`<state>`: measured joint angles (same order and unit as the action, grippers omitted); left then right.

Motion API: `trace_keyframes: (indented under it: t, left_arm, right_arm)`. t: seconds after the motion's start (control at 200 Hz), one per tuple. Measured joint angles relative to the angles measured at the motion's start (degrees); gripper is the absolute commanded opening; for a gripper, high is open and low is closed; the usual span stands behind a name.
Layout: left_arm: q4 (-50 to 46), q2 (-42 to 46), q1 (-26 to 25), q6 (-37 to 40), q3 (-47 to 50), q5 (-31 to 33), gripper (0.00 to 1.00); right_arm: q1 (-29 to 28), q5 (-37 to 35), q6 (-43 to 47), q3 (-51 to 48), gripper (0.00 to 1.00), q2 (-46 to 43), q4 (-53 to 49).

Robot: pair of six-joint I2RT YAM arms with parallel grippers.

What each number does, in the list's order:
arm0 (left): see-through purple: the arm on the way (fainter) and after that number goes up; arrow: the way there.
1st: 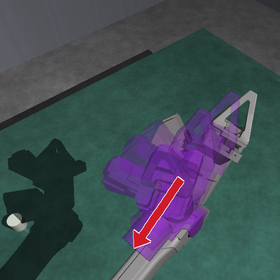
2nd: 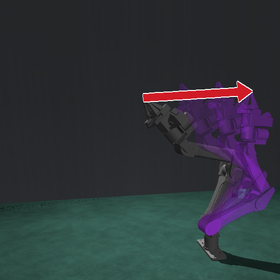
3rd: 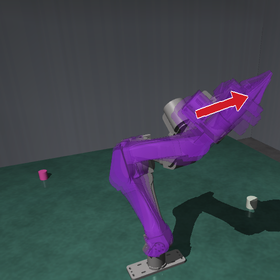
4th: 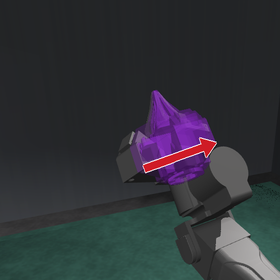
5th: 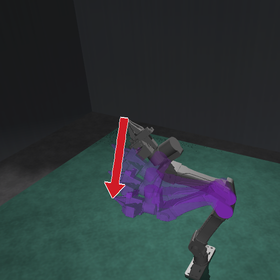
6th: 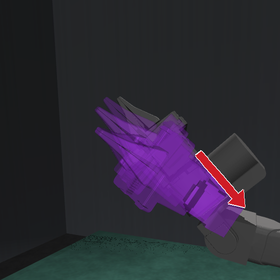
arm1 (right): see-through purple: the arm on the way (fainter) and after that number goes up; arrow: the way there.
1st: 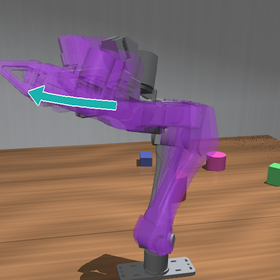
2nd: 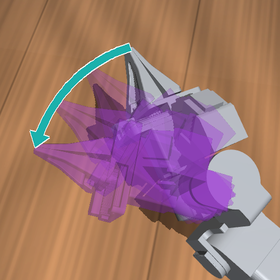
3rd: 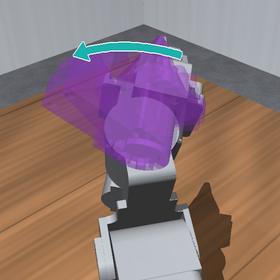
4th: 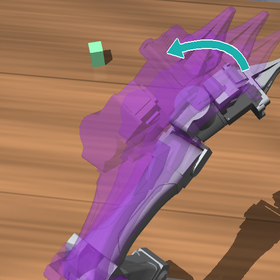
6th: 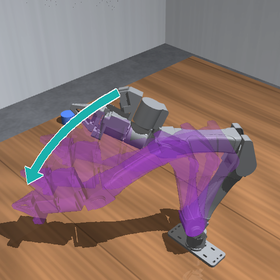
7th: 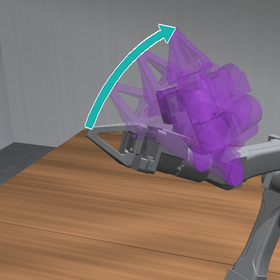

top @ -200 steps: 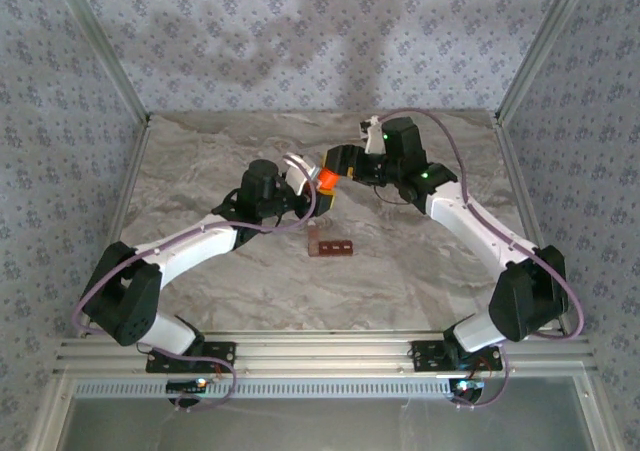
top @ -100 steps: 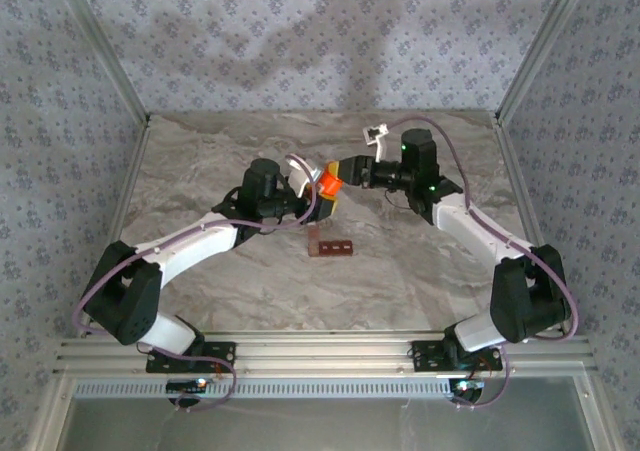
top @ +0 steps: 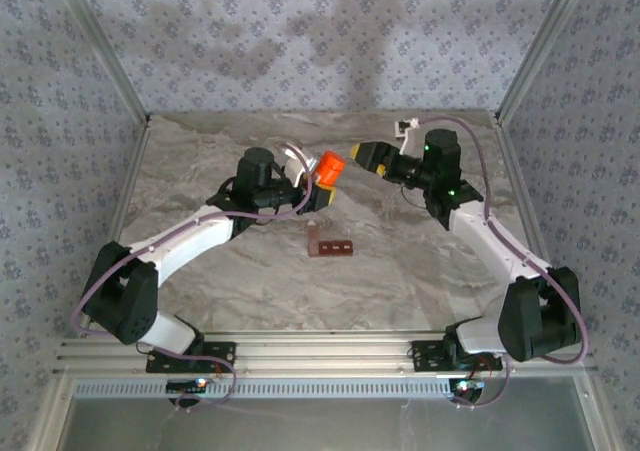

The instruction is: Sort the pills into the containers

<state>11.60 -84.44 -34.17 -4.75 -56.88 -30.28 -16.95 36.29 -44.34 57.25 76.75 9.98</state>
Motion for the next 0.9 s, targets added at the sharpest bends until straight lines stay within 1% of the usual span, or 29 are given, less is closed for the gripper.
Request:
trace_keyframes:
  t: [0.035, 0.14, 0.335, 0.74, 0.835, 0.9]
  left_arm:
    - [-0.2, 0.0, 0.0, 0.2, 0.0, -0.2, 0.01]
    - [-1.3, -0.2, 0.0, 0.9, -0.4, -0.2, 0.01]
    - [-1.8, -0.4, 0.0, 1.7, -0.9, -0.2, 0.01]
    - [-3.1, -1.2, 0.0, 1.9, -1.4, -0.2, 0.01]
    - [-3.1, -1.3, 0.0, 1.9, -1.6, -0.2, 0.01]
    - [-3.1, -1.3, 0.0, 1.9, -1.6, -0.2, 0.01]
  right_arm:
    - [-0.3, -1.4, -0.5, 0.3, 0.81, -0.2, -1.4]
    - [-1.7, -4.9, -1.4, 1.3, 0.81, -0.2, -4.7]
    - [-5.0, -8.3, -1.6, 4.0, 0.81, 0.9, -7.9]
    - [-9.0, -10.1, -1.5, 7.6, 0.81, 4.0, -9.3]
    - [-9.7, -10.2, -1.5, 7.8, 0.79, 4.6, -9.5]
    - [-10.2, -10.2, -1.4, 7.8, 0.74, 5.0, -9.5]
